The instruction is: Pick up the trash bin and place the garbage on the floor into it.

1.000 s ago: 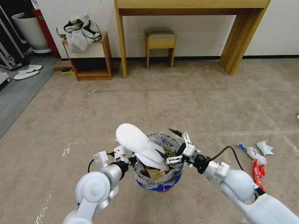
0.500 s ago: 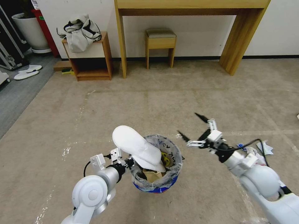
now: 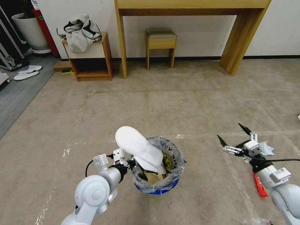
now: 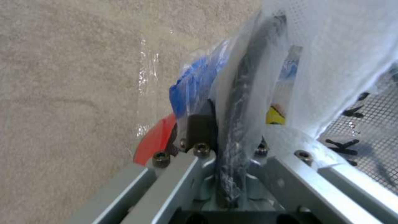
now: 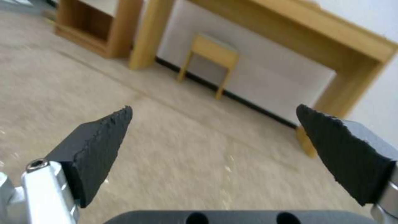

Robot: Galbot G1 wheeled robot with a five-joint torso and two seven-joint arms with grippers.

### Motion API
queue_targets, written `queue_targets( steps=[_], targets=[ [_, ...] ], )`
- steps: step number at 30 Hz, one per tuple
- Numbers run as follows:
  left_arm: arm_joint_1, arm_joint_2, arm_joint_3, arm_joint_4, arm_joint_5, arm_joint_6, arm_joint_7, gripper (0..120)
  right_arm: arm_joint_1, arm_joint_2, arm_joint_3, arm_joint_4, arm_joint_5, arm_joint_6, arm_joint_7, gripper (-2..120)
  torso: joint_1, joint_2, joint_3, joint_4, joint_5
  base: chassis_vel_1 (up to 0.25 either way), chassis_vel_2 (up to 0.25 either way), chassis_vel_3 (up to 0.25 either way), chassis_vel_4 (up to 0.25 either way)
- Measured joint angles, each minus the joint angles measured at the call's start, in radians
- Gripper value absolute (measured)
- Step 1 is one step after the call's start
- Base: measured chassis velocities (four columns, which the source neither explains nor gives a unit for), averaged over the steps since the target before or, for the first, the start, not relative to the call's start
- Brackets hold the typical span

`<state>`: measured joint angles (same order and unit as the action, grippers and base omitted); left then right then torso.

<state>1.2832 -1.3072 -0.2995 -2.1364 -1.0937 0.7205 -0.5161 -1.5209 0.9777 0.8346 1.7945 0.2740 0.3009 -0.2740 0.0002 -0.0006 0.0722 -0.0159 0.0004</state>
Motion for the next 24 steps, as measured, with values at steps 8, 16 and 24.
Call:
queue_targets(
  steps=[8,16,24],
  targets=[
    [-0.02,0.004,0.001,0.017,0.01,-0.001,0.016,1,0.039,-0.053,-0.021,-0.091,0.021,-0.116,0.038,100,0.0,0.0,0.0,0.0,0.0001,0.0,0.0,0.0,0.0],
    [-0.023,-0.004,-0.009,0.023,0.024,-0.002,0.029,1,0.112,-0.192,-0.094,-0.183,0.151,-0.343,0.047,100,0.0,0.0,0.0,0.0002,-0.0001,0.0,0.0,0.0,0.0],
    [-0.008,-0.006,-0.038,0.029,0.039,-0.008,0.049,1,0.165,-0.36,-0.18,-0.291,0.311,-0.558,0.013,100,0.0,0.0,0.0,0.0,-0.0001,0.0,0.0,0.0,0.0]
  ],
)
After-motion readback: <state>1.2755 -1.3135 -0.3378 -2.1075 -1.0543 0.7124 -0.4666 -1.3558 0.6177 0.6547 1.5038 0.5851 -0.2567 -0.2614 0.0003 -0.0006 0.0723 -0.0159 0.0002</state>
